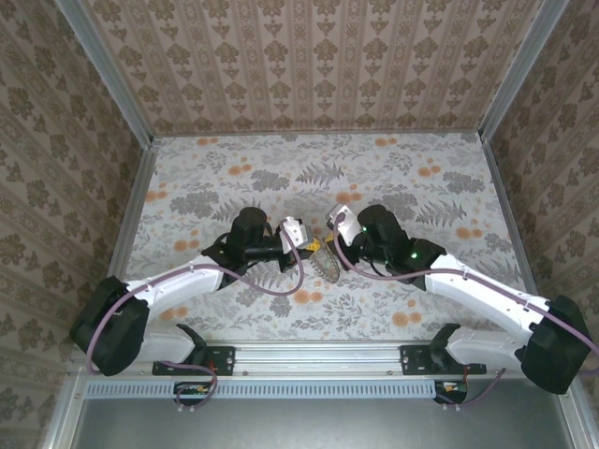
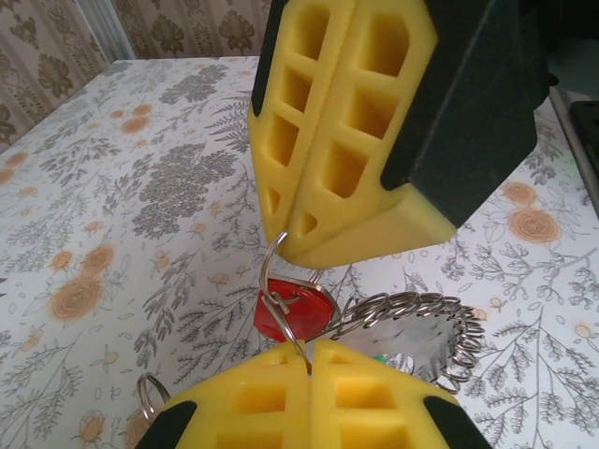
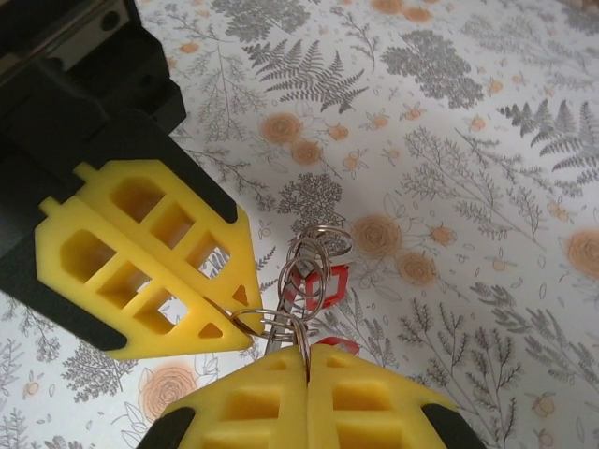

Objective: Put the keys on the keyring

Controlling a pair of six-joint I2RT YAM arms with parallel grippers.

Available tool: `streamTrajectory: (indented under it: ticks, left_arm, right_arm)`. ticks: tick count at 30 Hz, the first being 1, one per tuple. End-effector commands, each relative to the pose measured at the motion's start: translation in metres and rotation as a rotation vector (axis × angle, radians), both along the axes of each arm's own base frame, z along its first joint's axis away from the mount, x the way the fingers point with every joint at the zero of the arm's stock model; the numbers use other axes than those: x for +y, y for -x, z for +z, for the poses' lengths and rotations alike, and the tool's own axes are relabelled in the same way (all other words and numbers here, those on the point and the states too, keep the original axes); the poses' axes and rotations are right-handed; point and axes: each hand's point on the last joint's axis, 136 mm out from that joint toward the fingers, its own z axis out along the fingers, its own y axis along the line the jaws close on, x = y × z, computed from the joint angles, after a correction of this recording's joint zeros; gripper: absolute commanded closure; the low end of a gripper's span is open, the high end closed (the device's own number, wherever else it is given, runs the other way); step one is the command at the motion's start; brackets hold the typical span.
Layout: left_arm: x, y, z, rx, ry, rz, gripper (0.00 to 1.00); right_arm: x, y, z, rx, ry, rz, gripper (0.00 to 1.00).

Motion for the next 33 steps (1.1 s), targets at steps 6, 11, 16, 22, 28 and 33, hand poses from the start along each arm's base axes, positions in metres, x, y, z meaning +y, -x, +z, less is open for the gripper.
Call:
streamTrajectory:
  ticks: [6, 11, 16, 22, 28, 33]
  left_arm:
    - [-0.007, 0.003, 0.003, -0.048, 0.032, -0.033, 1.00]
    - [-0.008, 0.003, 0.001, -0.051, 0.032, -0.034, 1.00]
    - [-0.008, 0.004, 0.000, -0.052, 0.031, -0.046, 1.00]
    - [-0.006, 0.002, 0.001, -0.053, 0.036, -0.047, 1.00]
    - [-0.003, 0.006, 0.007, -0.034, 0.055, -0.094, 1.00]
    - [-0.001, 0.008, 0.008, -0.011, 0.061, -0.124, 1.00]
  right_arm:
    - [-0.008, -0.011, -0.010, 0.083, 0.050, -0.088, 0.99]
    - [-0.011, -0.014, -0.011, 0.091, 0.065, -0.100, 0.93]
    - [-0.011, -0.013, -0.008, 0.091, 0.048, -0.082, 0.90]
    - [-0.019, -0.010, -0.007, 0.083, 0.063, -0.069, 0.76]
    - [-0.023, -0.001, 0.001, 0.062, 0.036, -0.008, 0.73]
    - [-0.025, 0.004, 0.011, 0.029, -0.002, 0.016, 0.68]
